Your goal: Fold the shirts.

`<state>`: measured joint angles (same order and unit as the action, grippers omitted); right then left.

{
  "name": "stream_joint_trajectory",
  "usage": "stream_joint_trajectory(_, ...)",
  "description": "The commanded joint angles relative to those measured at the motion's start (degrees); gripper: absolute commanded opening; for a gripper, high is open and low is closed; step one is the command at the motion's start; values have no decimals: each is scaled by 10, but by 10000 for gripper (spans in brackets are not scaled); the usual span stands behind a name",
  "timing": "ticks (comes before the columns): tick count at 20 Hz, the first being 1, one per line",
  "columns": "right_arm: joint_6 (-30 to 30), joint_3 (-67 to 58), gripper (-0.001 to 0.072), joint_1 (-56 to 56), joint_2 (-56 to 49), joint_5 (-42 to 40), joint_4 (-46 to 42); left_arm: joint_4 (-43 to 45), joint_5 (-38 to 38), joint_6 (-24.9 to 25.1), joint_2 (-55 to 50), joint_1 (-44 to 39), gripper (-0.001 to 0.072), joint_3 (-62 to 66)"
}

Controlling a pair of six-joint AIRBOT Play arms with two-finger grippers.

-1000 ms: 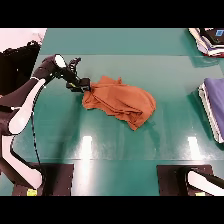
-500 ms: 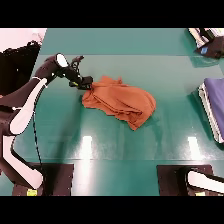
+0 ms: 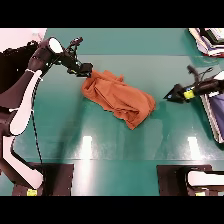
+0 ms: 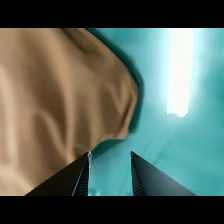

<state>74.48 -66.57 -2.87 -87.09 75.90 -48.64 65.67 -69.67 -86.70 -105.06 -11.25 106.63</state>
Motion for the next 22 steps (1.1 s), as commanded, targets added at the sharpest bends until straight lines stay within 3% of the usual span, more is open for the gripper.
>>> stream_joint_trajectory(1,-10,54,293,29,-36,-70,25,-1,-4,2,0,0,30,6)
stream_joint_trajectory(6,-10,54,280,69,-64,-90,25,-1,-5,2,0,0,31,6)
stream_joint_trajectory(8,-18,54,29,77,-66,-100,25,-1,-13,2,1,0,30,6)
stream_joint_trajectory(13,-30,4,14,71,4,-116,-7,23,-23,4,47,0,29,6)
stream_joint_trajectory(22,-30,-269,14,5,254,-78,-55,54,60,47,397,0,30,6)
